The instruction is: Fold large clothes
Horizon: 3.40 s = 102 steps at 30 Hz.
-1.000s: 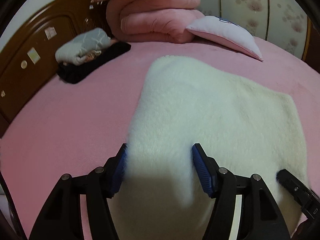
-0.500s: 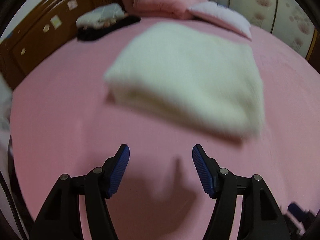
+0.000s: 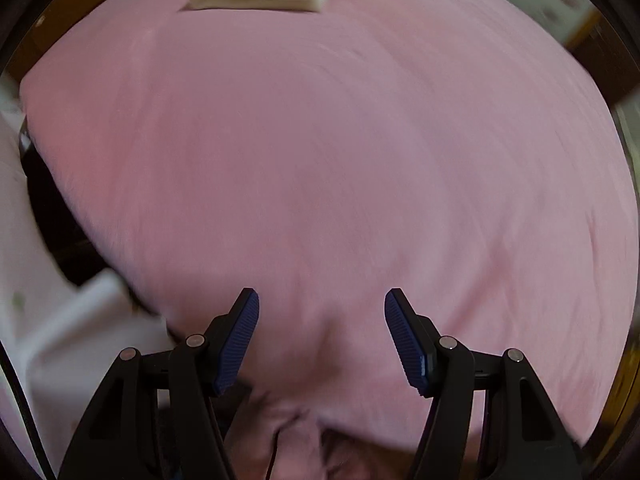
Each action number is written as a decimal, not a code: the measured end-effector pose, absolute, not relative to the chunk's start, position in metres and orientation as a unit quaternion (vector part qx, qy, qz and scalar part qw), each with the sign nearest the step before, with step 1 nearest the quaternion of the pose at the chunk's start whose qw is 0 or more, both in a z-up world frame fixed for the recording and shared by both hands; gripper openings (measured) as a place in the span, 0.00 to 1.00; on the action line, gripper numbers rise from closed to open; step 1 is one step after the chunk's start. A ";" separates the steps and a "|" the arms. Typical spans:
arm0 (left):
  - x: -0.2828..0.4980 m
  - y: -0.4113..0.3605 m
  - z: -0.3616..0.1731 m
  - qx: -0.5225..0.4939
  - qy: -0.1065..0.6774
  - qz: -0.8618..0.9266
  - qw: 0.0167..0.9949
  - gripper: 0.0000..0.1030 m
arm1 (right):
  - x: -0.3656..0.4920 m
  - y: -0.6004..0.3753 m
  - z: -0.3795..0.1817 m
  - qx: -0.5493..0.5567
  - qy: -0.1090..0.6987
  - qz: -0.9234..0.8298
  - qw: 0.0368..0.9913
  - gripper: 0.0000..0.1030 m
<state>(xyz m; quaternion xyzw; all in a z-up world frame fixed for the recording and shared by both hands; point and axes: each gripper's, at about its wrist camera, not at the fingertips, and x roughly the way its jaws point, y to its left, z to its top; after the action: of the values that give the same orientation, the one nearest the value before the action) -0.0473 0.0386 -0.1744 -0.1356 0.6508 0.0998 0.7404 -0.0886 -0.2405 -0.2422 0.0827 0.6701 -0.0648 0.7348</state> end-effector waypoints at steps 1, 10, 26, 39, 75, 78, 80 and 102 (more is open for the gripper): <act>-0.053 0.028 -0.167 -0.116 0.655 0.091 0.741 0.62 | -0.101 -0.253 -0.228 0.087 0.661 -0.080 0.741 0.65; -0.076 -0.067 -0.067 0.062 0.646 -0.016 0.760 0.62 | -0.133 -0.295 -0.126 0.145 0.613 -0.068 0.773 0.66; -0.108 -0.092 0.077 0.007 0.555 -0.047 0.830 0.74 | -0.132 -0.247 -0.008 0.103 0.575 -0.016 0.812 0.92; -0.117 -0.095 0.066 0.017 0.570 -0.037 0.821 0.89 | -0.127 -0.243 -0.013 0.098 0.574 -0.035 0.812 0.94; -0.085 -0.085 0.073 0.005 0.549 -0.035 0.835 0.99 | -0.095 -0.240 -0.003 0.051 0.558 -0.035 0.828 1.00; -0.083 -0.086 0.072 0.006 0.550 -0.036 0.834 0.99 | -0.095 -0.240 -0.004 0.053 0.557 -0.035 0.828 1.00; -0.082 -0.085 0.071 0.006 0.551 -0.036 0.834 0.99 | -0.093 -0.241 -0.005 0.054 0.558 -0.035 0.827 1.00; -0.075 -0.084 0.065 0.015 0.558 -0.039 0.829 0.99 | -0.089 -0.242 -0.011 0.060 0.566 -0.038 0.821 1.00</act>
<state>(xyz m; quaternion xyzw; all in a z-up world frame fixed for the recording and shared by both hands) -0.0745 -0.0841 0.0650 0.0152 0.5581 -0.0393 0.8287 -0.0895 -0.2420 -0.0105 0.0605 0.5662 -0.0382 0.8212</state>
